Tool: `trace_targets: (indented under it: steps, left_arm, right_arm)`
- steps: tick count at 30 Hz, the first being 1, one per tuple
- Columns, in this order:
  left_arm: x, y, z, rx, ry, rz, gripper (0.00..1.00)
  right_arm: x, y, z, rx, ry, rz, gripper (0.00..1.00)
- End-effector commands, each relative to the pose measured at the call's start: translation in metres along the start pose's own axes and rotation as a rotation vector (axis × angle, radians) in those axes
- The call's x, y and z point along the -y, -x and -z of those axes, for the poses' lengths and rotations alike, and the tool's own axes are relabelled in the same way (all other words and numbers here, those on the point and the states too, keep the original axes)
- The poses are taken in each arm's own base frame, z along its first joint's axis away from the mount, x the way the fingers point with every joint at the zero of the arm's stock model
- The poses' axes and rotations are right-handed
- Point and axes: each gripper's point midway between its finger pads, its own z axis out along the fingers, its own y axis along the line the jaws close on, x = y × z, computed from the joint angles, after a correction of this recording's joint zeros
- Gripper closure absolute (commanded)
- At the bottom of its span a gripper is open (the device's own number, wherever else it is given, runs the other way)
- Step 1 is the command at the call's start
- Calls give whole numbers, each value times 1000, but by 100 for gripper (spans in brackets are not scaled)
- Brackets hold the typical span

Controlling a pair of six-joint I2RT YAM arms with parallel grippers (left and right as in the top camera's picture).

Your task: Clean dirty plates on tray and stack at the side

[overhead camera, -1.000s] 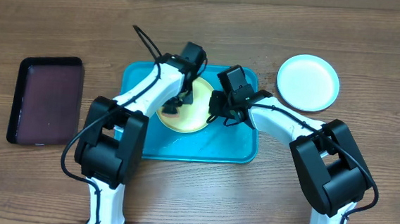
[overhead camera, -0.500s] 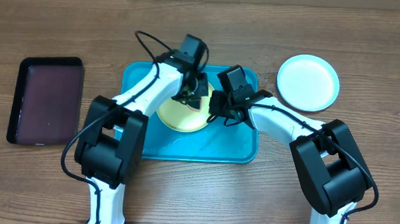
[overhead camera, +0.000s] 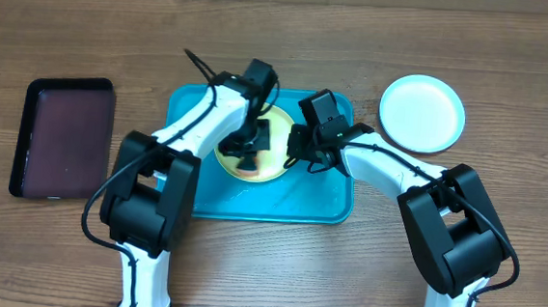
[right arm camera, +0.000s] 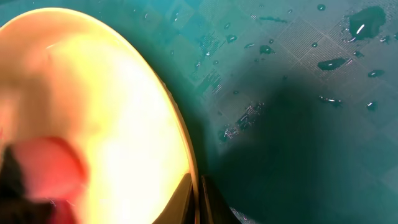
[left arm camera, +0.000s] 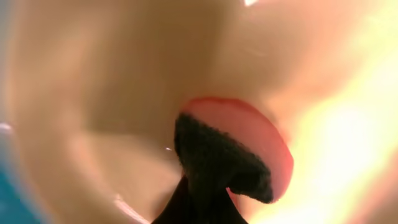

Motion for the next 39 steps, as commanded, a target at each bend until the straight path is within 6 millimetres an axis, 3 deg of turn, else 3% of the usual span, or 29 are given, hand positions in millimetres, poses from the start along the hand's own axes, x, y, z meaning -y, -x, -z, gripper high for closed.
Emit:
trace_targets:
  steps: [1, 5, 11, 13, 18, 23, 32, 39]
  left_arm:
    - [-47, 24, -4, 76, 158, 47, 96]
    - [-40, 42, -4, 136, 92, 114, 96]
    - [15, 51, -1, 151, -158, 81, 96]
    - [27, 50, -3, 149, -193, 65, 96]
    - [54, 24, -37, 23, -251, 27, 96]
    - [47, 14, -51, -35, -229, 36, 96]
    - [88, 14, 13, 33, -527, -273, 96]
    - [74, 8, 21, -6, -504, -230, 96]
  right_arm:
    - [20, -13, -9, -30, -68, -1, 96]
    - [19, -12, -9, -30, -68, -1, 96]
    - [19, -12, -9, -27, -66, -1, 96]
    - [19, -12, -9, -27, -66, -1, 96]
    - [19, -12, -9, -29, -66, -1, 96]
    - [20, -13, -9, -32, -70, -1, 96]
    - [18, -10, -9, -21, -62, 0, 96]
    - [18, -10, -9, -21, -62, 0, 96]
